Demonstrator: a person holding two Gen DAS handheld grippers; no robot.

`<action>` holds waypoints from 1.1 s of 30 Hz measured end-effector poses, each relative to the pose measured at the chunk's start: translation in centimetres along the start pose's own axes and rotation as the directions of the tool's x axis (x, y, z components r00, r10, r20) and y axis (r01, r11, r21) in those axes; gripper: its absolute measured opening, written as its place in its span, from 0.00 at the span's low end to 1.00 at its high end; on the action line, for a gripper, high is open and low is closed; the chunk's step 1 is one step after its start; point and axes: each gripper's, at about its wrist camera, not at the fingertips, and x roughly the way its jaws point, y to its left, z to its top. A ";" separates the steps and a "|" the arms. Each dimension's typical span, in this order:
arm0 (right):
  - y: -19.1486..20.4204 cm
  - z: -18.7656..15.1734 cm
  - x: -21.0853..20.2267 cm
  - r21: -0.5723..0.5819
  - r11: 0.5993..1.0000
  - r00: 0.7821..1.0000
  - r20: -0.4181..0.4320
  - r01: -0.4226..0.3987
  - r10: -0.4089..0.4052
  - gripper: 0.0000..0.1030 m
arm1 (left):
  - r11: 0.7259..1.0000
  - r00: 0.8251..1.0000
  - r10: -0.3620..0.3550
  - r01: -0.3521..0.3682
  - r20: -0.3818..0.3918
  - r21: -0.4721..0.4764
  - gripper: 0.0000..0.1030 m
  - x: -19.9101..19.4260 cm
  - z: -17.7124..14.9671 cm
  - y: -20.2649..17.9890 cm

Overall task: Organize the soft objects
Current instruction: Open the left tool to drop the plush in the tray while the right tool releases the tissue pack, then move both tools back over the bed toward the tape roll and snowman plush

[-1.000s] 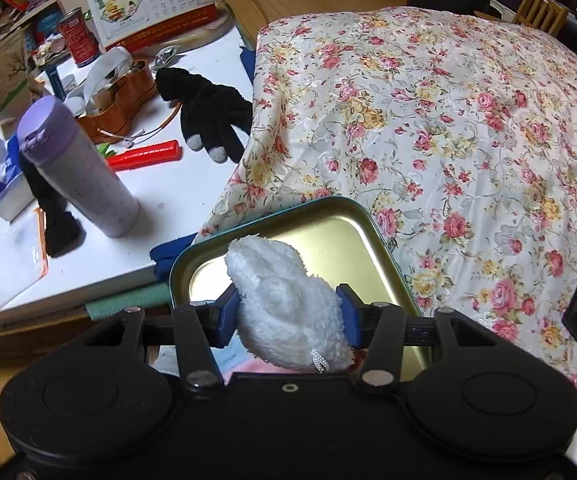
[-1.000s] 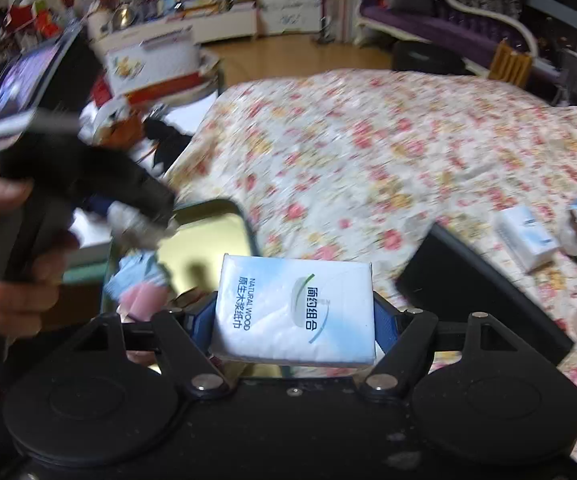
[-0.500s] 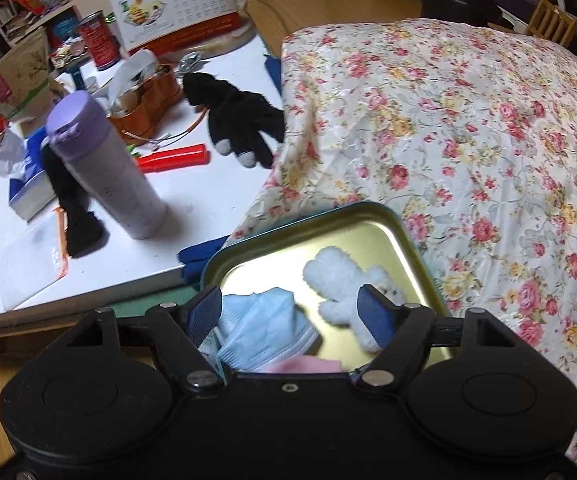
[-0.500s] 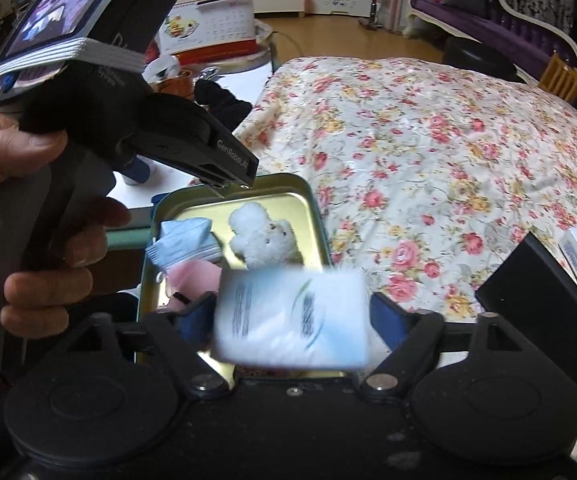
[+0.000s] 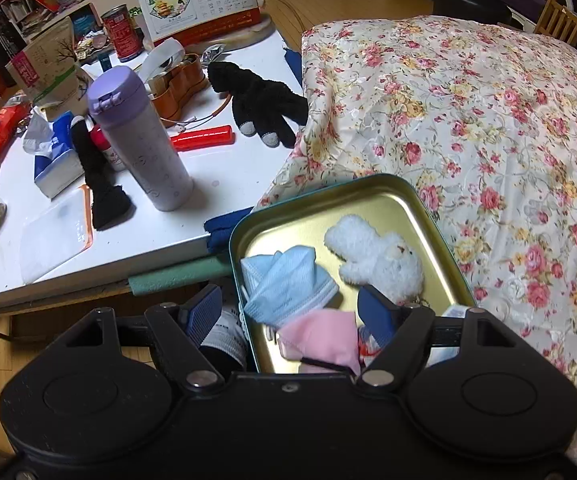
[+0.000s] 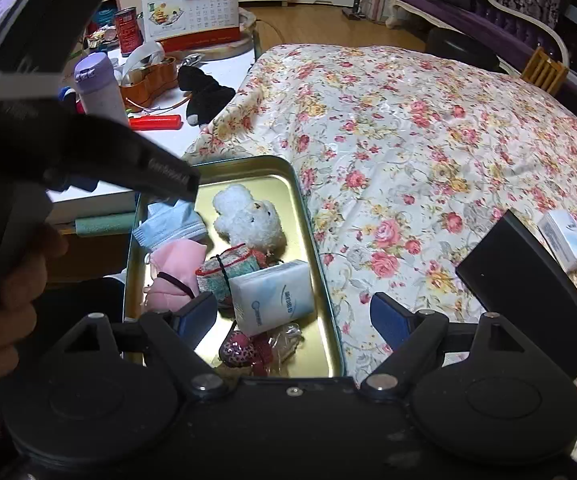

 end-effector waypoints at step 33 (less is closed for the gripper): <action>-6.2 -1.5 -3.4 0.154 0.982 0.992 0.055 0.106 -0.115 0.80 | 0.999 1.000 -0.006 0.005 0.024 0.047 0.74 -3.8 -4.6 -2.5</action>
